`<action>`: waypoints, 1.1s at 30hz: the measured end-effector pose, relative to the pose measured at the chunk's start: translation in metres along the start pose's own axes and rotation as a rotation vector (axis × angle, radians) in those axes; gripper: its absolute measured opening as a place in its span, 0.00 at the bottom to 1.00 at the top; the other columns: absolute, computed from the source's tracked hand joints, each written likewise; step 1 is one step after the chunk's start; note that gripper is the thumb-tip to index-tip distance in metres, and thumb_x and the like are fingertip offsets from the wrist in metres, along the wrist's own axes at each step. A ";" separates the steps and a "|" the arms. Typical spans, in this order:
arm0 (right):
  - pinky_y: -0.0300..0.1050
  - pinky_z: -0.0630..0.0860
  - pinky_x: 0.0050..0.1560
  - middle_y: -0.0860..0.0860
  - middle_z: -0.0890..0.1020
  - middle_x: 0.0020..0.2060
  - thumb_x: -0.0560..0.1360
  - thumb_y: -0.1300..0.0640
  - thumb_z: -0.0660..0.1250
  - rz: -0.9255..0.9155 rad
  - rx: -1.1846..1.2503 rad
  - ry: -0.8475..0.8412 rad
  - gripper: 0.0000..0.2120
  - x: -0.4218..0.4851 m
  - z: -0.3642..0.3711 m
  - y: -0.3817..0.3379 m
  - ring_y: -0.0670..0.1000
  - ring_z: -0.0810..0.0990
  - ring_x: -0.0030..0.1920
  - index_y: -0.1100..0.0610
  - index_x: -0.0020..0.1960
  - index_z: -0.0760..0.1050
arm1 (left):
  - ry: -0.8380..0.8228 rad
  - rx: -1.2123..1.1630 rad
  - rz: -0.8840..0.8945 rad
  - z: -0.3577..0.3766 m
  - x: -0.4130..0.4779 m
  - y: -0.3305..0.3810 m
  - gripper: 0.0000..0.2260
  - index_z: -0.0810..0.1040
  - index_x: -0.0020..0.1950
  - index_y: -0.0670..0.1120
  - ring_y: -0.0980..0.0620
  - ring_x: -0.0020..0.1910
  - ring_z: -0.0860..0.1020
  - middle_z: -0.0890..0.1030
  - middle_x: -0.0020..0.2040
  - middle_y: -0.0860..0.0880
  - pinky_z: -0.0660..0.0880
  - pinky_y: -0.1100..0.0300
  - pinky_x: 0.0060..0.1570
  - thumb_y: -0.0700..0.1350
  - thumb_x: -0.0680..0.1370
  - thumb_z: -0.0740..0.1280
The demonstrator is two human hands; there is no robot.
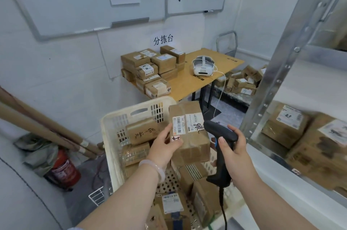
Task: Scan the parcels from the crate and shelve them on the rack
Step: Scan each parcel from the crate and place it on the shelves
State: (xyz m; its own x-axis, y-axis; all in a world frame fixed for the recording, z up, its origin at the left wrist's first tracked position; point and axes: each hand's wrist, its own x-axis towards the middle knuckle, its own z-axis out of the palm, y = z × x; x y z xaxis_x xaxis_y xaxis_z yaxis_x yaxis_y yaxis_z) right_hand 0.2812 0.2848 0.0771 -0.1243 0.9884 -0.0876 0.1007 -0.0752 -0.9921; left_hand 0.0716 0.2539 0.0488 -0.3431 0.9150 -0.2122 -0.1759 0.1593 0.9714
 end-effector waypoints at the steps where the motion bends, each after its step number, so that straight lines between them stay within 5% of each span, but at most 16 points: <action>1: 0.52 0.82 0.30 0.41 0.82 0.44 0.81 0.51 0.64 -0.009 -0.001 0.001 0.20 -0.004 -0.002 -0.001 0.61 0.84 0.31 0.24 0.56 0.64 | -0.035 -0.005 -0.009 0.001 -0.002 0.002 0.31 0.72 0.69 0.68 0.53 0.62 0.79 0.82 0.61 0.57 0.75 0.46 0.64 0.41 0.73 0.74; 6: 0.39 0.78 0.27 0.42 0.80 0.50 0.80 0.53 0.64 -0.045 0.030 0.046 0.19 -0.020 -0.012 0.000 0.50 0.84 0.32 0.32 0.63 0.65 | -0.128 0.105 0.060 0.012 -0.012 0.012 0.31 0.71 0.62 0.76 0.52 0.67 0.76 0.76 0.69 0.55 0.73 0.44 0.67 0.43 0.70 0.73; 9: 0.44 0.80 0.31 0.43 0.80 0.51 0.80 0.52 0.65 -0.061 0.039 0.076 0.20 -0.030 -0.020 0.000 0.55 0.84 0.34 0.27 0.58 0.65 | -0.175 0.248 0.122 0.022 -0.018 0.016 0.31 0.69 0.62 0.78 0.51 0.72 0.67 0.64 0.75 0.56 0.67 0.44 0.72 0.47 0.70 0.73; 16: 0.51 0.83 0.35 0.38 0.80 0.46 0.81 0.54 0.64 -0.106 -0.026 0.118 0.23 -0.051 -0.048 -0.004 0.58 0.83 0.34 0.22 0.54 0.64 | -0.290 0.224 0.095 0.047 -0.021 0.017 0.34 0.67 0.64 0.77 0.53 0.66 0.75 0.76 0.68 0.57 0.72 0.48 0.68 0.44 0.72 0.76; 21: 0.59 0.83 0.40 0.32 0.77 0.48 0.81 0.57 0.64 -0.160 -0.062 0.152 0.21 -0.066 -0.068 -0.007 0.57 0.82 0.35 0.31 0.61 0.64 | -0.389 0.262 0.150 0.075 -0.023 0.019 0.36 0.62 0.72 0.71 0.75 0.59 0.70 0.69 0.59 0.75 0.67 0.71 0.59 0.49 0.73 0.77; 26: 0.47 0.80 0.31 0.43 0.75 0.57 0.81 0.58 0.64 -0.232 -0.115 0.181 0.24 -0.077 -0.096 -0.010 0.54 0.82 0.31 0.29 0.59 0.62 | -0.449 0.280 0.173 0.100 -0.029 0.031 0.36 0.65 0.67 0.74 0.51 0.71 0.71 0.71 0.73 0.56 0.67 0.45 0.72 0.45 0.72 0.78; 33: 0.44 0.82 0.35 0.36 0.78 0.54 0.78 0.58 0.68 -0.333 -0.366 0.152 0.31 -0.095 -0.156 -0.029 0.44 0.83 0.43 0.23 0.60 0.60 | -0.609 0.526 0.304 0.139 -0.034 0.064 0.39 0.65 0.75 0.65 0.56 0.60 0.78 0.72 0.69 0.54 0.76 0.62 0.58 0.43 0.71 0.79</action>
State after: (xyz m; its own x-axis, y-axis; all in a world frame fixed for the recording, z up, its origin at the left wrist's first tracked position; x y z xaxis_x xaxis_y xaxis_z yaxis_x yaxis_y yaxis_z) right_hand 0.4437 0.2138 0.1282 -0.0666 0.9610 0.2686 0.4223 0.2710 -0.8650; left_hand 0.2001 0.2842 0.1331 0.2752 0.9613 0.0132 0.3456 -0.1118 0.9317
